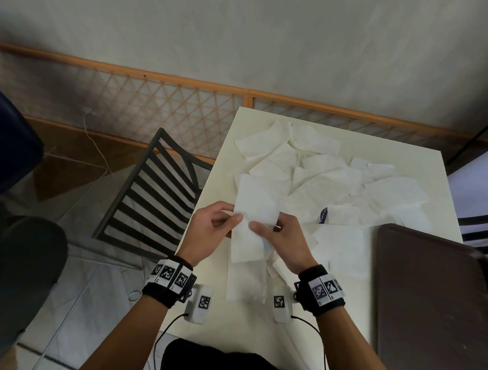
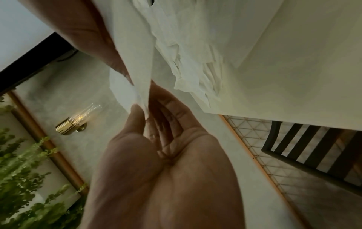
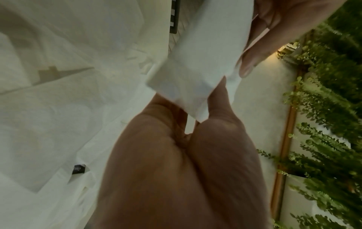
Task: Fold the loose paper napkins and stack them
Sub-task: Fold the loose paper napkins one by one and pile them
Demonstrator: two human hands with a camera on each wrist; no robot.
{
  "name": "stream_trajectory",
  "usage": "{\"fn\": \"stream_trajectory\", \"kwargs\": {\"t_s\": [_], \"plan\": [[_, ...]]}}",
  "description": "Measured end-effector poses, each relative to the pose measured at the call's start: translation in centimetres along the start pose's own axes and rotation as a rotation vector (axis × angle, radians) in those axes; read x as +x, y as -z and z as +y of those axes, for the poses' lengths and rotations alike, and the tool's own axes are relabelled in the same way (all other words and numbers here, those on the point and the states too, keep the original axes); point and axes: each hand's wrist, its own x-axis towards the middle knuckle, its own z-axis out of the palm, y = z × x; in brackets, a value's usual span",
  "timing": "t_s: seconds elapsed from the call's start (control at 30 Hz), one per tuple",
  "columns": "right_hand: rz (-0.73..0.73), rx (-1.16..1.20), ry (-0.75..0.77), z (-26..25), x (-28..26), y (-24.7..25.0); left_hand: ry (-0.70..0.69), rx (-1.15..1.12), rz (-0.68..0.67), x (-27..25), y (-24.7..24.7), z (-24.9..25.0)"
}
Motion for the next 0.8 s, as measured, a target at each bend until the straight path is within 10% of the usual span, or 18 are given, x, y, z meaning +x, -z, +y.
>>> {"fn": "stream_trajectory", "kwargs": {"t_s": [0.8], "plan": [[0.083, 0.323, 0.031, 0.2, -0.4, 0.8, -0.148, -0.152, -0.017, -1.2, -0.6, 1.4]]}}
